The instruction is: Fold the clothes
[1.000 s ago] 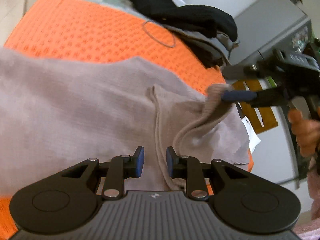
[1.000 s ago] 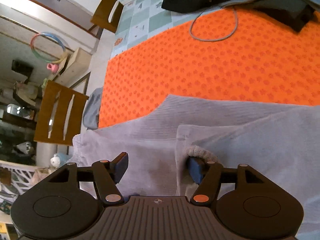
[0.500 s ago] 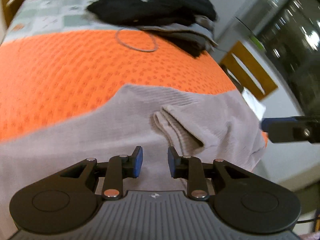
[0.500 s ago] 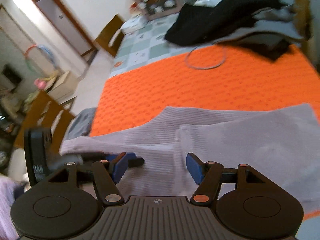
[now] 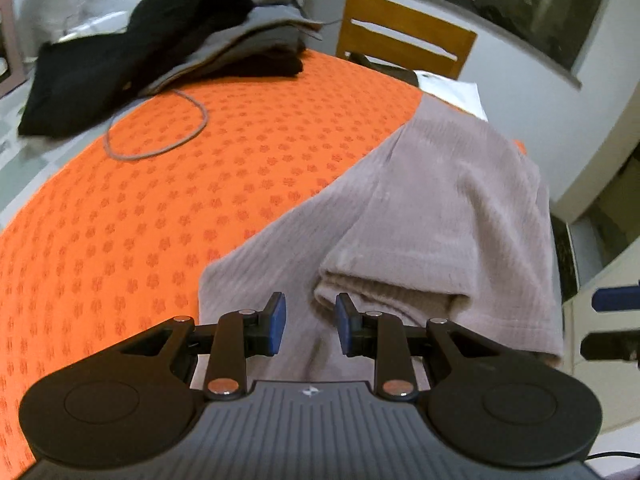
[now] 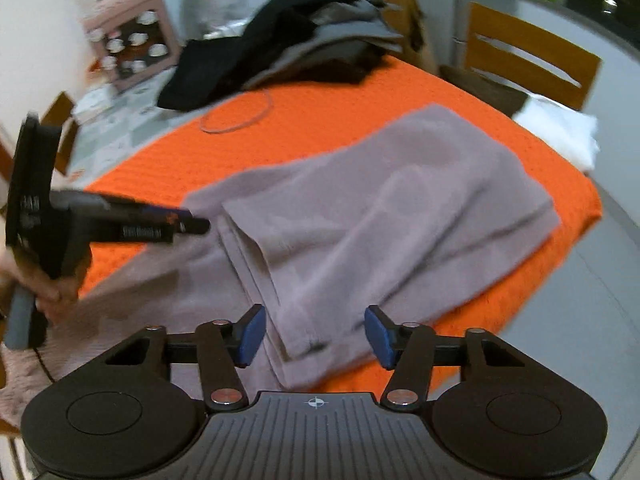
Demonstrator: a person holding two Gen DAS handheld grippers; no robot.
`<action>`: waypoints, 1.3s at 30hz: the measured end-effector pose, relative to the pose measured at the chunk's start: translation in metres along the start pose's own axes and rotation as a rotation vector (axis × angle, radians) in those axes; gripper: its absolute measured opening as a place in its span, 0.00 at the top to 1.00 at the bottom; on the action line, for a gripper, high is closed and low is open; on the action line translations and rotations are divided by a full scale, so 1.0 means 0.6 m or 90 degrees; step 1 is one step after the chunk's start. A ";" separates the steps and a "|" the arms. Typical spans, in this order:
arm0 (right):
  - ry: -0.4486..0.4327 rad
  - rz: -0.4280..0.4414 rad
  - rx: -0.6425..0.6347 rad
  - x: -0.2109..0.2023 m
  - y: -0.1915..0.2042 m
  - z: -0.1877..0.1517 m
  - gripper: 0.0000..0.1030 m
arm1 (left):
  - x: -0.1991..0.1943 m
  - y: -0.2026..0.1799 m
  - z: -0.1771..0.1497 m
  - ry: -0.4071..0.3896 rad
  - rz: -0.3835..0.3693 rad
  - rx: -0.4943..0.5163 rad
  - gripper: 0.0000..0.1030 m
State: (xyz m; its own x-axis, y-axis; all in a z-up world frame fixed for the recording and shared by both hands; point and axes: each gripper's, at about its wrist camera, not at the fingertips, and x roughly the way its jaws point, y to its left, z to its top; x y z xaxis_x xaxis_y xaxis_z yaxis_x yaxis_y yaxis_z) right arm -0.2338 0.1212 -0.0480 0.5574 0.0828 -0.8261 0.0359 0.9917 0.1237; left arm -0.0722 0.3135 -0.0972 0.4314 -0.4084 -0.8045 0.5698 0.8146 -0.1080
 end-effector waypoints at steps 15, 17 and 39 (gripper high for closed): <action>-0.001 -0.100 -0.063 0.055 0.049 -0.038 0.60 | 0.055 -0.016 0.013 -0.023 -0.019 0.105 0.69; -0.001 -0.102 -0.068 0.057 0.055 -0.042 0.60 | 0.053 -0.015 0.011 -0.033 -0.021 0.102 0.69; -0.020 -0.079 -0.193 0.032 0.085 -0.079 0.88 | 0.026 0.026 -0.009 -0.031 -0.045 -0.067 0.81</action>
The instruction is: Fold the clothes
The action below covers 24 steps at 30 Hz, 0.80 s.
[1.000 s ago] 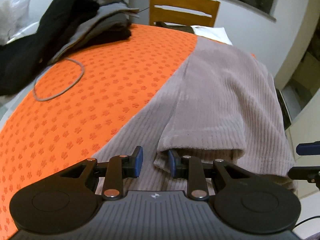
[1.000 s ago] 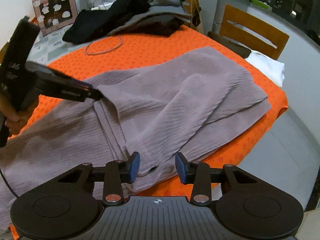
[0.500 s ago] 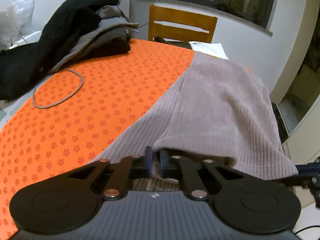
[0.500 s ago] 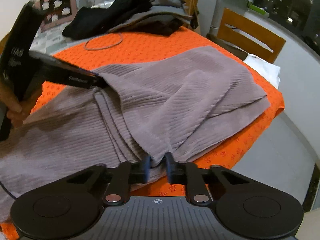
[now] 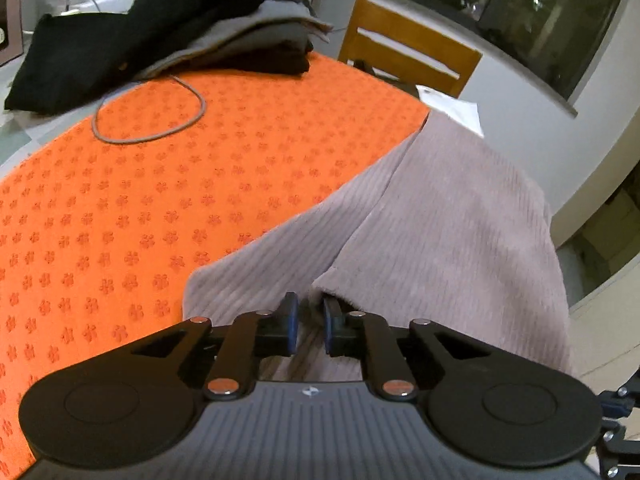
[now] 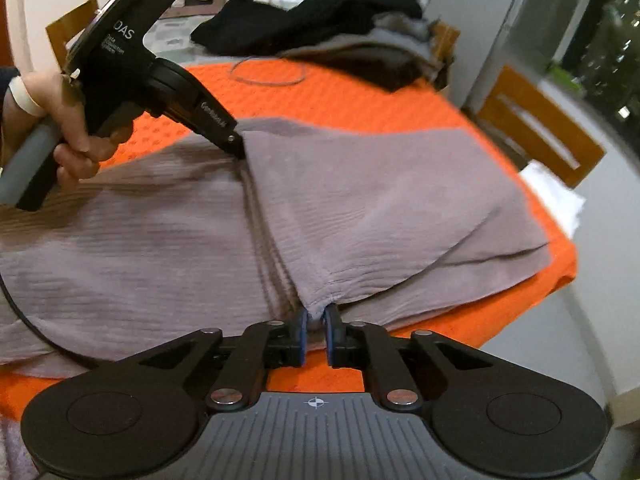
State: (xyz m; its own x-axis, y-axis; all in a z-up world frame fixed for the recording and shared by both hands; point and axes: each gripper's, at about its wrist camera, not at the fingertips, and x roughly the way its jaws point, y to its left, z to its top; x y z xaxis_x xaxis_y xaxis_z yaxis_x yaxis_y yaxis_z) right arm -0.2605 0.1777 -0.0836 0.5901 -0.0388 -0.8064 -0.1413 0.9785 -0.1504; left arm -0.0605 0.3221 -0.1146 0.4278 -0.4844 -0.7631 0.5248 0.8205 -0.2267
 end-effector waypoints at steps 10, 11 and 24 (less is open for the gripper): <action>-0.057 0.051 0.131 -0.069 -0.159 0.010 0.80 | -0.100 0.010 -0.012 -0.061 0.022 -0.102 0.70; -0.061 0.050 0.152 -0.070 -0.185 0.009 0.80 | -0.106 0.008 -0.010 -0.065 0.024 -0.111 0.70; -0.063 0.105 0.234 0.018 -0.461 0.016 0.80 | -0.037 -0.119 0.032 -0.037 0.045 -0.149 0.70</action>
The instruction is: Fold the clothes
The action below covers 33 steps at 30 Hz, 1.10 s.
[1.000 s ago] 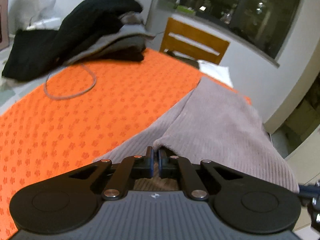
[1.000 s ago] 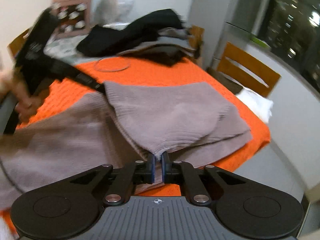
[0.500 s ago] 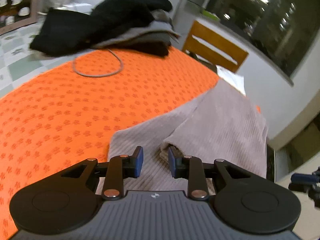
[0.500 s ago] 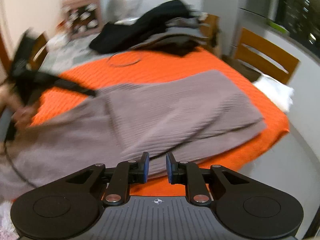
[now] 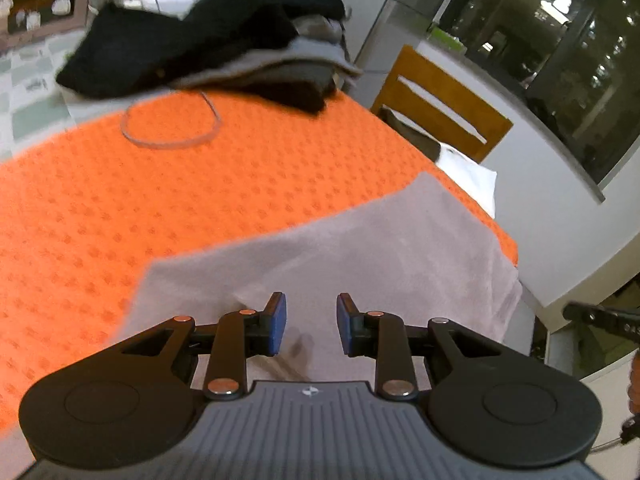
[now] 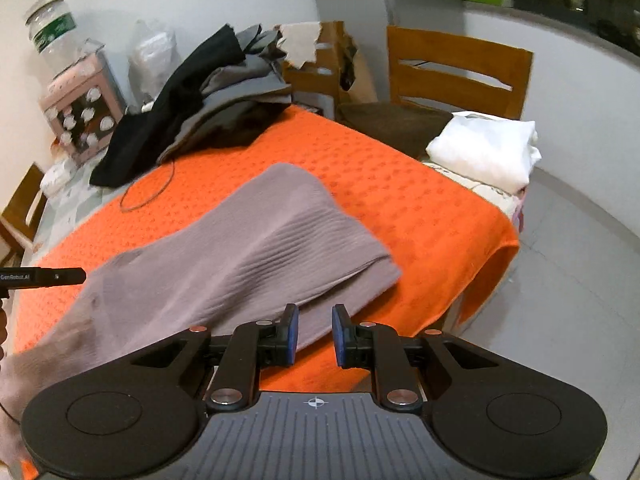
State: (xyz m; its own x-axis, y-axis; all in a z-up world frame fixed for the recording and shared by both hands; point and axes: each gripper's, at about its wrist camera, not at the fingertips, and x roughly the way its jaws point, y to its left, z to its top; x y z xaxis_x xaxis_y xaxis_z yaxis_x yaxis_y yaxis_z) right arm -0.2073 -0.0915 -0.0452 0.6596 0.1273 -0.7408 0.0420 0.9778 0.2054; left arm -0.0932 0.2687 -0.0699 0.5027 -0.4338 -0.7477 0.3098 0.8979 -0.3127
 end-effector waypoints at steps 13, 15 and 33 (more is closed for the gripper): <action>0.032 0.103 -0.039 0.088 -0.109 0.030 0.80 | 0.080 -0.070 -0.042 0.042 0.162 -0.056 0.77; 0.035 0.115 -0.020 0.102 -0.118 0.035 0.80 | 0.074 -0.082 -0.031 0.050 0.175 -0.057 0.76; 0.066 0.204 0.275 0.153 -0.158 0.022 0.77 | 0.227 -0.178 0.188 0.072 0.003 0.061 0.53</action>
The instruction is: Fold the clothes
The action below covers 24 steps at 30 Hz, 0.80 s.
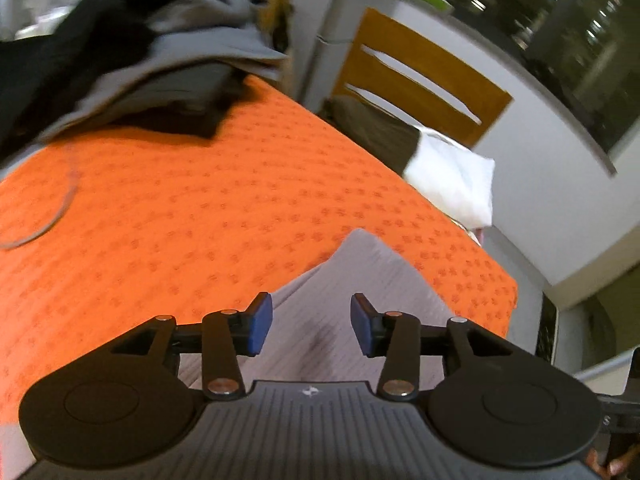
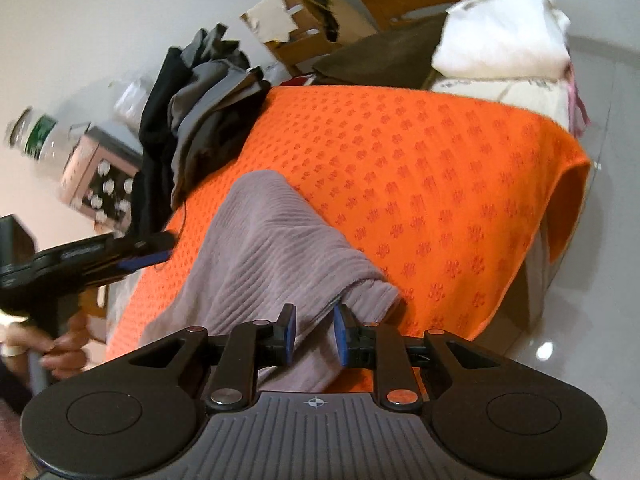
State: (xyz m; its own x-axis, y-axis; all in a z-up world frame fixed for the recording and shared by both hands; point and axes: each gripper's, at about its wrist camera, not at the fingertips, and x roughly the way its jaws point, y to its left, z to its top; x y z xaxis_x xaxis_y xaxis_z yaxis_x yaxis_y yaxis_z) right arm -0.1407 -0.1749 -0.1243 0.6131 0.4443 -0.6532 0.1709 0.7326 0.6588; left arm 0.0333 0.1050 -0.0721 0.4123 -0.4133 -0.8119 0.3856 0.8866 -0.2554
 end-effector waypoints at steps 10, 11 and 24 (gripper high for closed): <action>-0.009 -0.002 0.083 0.032 -0.002 -0.002 0.75 | 0.053 -0.008 -0.040 0.046 -0.026 0.033 0.62; -0.010 -0.004 0.089 0.035 -0.004 -0.002 0.94 | 0.054 -0.008 -0.046 0.042 -0.022 0.043 0.62; -0.017 -0.081 0.032 0.010 -0.017 -0.019 0.94 | 0.061 -0.005 -0.065 0.008 -0.018 0.088 0.70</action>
State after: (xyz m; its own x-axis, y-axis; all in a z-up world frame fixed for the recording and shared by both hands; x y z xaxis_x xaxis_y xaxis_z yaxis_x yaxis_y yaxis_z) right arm -0.1476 -0.1738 -0.1390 0.6045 0.3349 -0.7228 0.2864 0.7553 0.5895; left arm 0.0151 0.0955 -0.1214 0.3899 -0.4348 -0.8118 0.5072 0.8371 -0.2048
